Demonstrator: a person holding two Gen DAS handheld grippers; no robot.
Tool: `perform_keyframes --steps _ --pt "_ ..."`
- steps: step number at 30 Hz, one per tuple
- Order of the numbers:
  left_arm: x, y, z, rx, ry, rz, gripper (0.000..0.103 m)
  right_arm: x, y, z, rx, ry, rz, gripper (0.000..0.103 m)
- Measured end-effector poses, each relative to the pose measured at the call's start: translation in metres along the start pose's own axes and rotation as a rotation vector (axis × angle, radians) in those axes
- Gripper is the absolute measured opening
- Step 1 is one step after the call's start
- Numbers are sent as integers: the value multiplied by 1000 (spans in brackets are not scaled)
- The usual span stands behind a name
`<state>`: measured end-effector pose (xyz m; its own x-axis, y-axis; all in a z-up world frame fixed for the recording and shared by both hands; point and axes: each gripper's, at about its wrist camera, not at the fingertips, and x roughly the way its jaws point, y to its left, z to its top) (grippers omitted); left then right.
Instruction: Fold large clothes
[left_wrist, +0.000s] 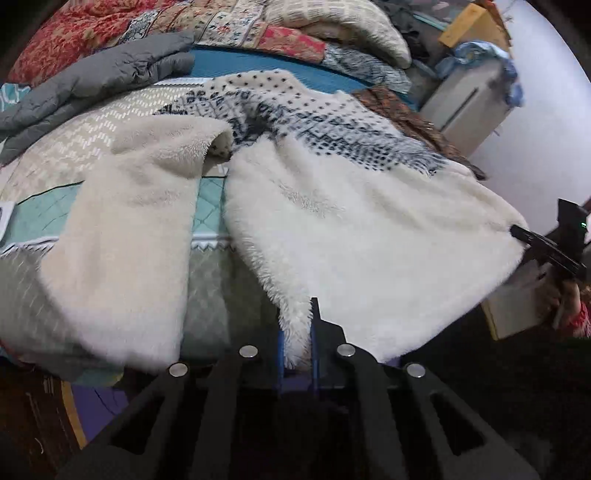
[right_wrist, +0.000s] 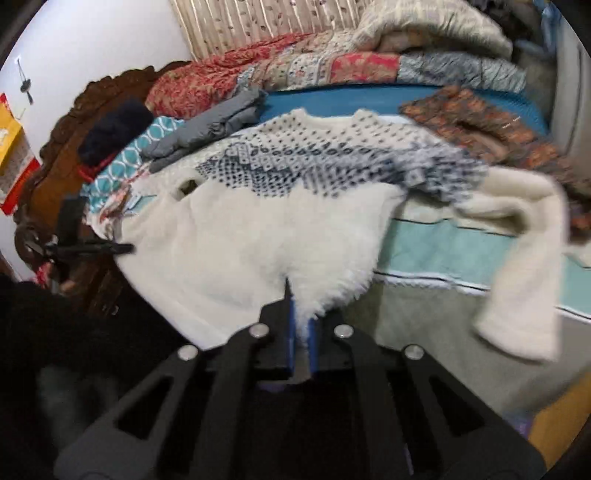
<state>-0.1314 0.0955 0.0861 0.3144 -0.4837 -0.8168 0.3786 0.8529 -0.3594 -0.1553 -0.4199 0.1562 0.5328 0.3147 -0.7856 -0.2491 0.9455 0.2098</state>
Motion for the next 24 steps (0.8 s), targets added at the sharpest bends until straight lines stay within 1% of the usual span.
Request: perform_keyframes --steps 1,2,3,4,5,6,7,8,9,10,12,13,14,15,16,17,18,19,20,21,22,23,24 --pt "-2 -2 -7 -9 18 -18 60 4 -1 -11 -1 62 -34 5" --pt "2 -4 -14 -25 45 -38 60 11 -3 -17 5 105 -55 5" --pt "10 -5 -20 -34 76 -41 60 26 -7 -27 24 166 -86 6" --pt "20 -4 -25 -37 109 -23 60 49 -12 -39 59 240 -123 10" --pt "32 -3 -28 -42 141 5 60 66 -17 -49 77 295 -163 21" --pt "43 1 -32 -52 172 34 60 84 -23 -60 79 344 -239 35" --pt "55 7 -38 -72 210 68 60 85 -33 -68 86 349 -271 41" --pt "58 11 -41 -84 231 81 59 85 -39 -68 117 337 -283 49" --pt "55 15 -44 -95 235 104 59 77 -44 -63 163 304 -271 49" --pt "46 18 -44 -95 210 118 59 68 -46 -56 170 275 -271 49" --pt "24 25 -45 -96 151 123 59 45 -38 -35 114 171 -284 49" --pt "7 33 -46 -107 106 136 59 30 -28 -16 58 96 -295 49" --pt "-5 43 -45 -121 74 159 59 24 -22 -6 30 57 -295 49" --pt "-18 55 -44 -143 43 189 59 20 -10 8 -12 10 -273 49" --pt "-30 67 -43 -186 3 227 59 22 13 27 -85 -35 -215 49" --pt "-40 80 -42 -228 -31 253 59 29 37 42 -161 -58 -167 49" --pt "-50 91 -42 -267 -61 269 59 37 58 54 -221 -68 -129 50" --pt "-61 104 -43 -326 -106 285 59 54 91 67 -310 -75 -57 50" --pt "-71 113 -45 -378 -147 285 59 74 124 77 -388 -71 24 50" --pt "-80 124 -47 -410 -175 279 59 89 148 84 -439 -63 81 51" --pt "-86 130 -48 -435 -201 276 59 114 187 88 -523 -43 163 52" --pt "-89 132 -48 -450 -220 282 59 131 217 91 -587 -28 217 59" --pt "-94 135 -50 -460 -234 287 59 155 256 89 -670 -15 284 69"
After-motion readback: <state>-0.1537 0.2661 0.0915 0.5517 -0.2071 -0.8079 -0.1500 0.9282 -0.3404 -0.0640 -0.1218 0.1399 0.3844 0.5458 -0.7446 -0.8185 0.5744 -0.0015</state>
